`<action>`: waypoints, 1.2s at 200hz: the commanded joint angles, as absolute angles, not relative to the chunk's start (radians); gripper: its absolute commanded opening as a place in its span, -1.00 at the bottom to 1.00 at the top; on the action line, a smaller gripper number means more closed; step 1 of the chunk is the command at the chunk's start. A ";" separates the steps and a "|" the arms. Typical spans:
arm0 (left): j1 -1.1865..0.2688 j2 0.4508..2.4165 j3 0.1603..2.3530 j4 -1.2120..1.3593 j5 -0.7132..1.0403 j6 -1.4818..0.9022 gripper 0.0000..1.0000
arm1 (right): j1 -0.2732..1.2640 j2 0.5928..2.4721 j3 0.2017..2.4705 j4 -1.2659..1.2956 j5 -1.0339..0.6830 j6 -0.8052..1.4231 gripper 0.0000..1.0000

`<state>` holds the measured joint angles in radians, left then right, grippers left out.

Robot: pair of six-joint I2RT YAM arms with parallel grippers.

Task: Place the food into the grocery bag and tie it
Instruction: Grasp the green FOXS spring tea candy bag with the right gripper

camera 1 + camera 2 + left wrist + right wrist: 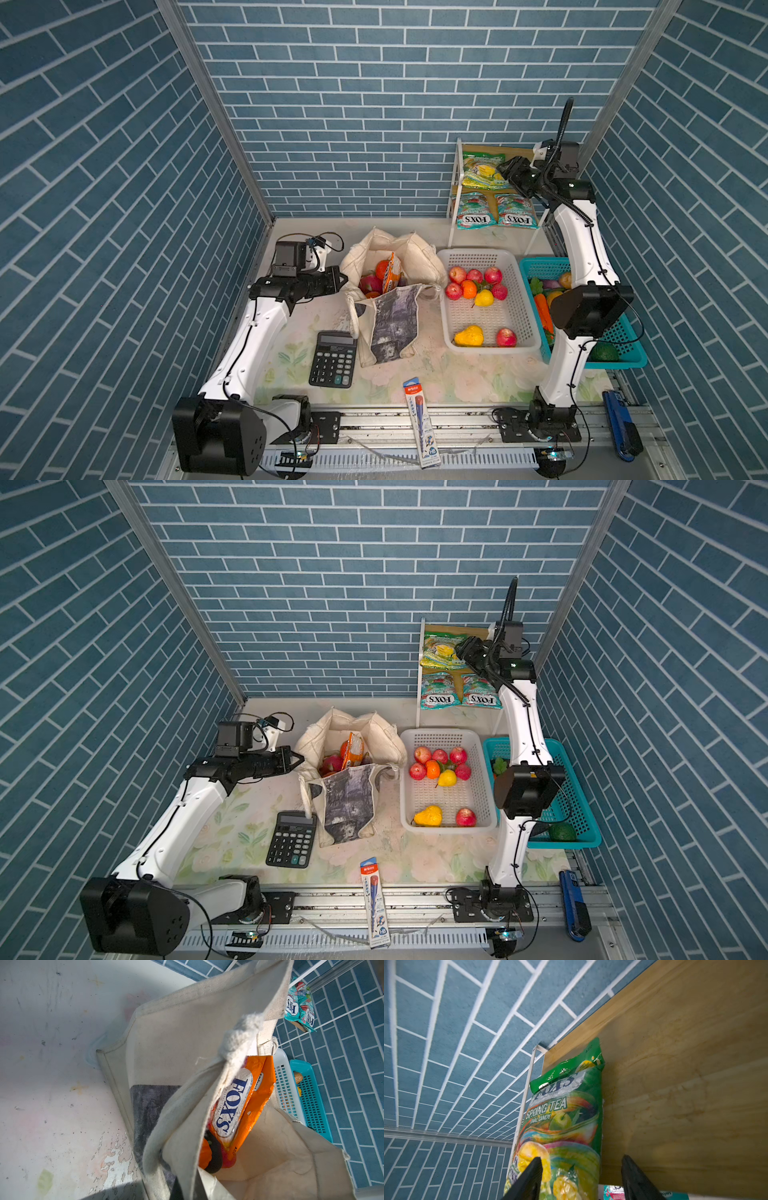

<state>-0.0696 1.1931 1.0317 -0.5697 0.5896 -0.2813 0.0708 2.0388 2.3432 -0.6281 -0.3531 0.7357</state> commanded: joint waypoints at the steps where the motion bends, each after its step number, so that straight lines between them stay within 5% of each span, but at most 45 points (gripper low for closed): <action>1: -0.060 1.174 1.017 -0.540 0.595 -0.280 -1.00 | 0.067 2.055 2.372 -0.618 -0.384 0.774 0.17; 165: -0.060 1.176 1.017 -0.542 0.593 -0.278 -1.00 | 0.067 2.062 2.363 -0.594 -0.403 0.813 -0.30; 240: -0.060 1.175 1.017 -0.543 0.591 -0.277 -1.00 | 0.068 2.056 2.361 -0.586 -0.410 0.816 -0.69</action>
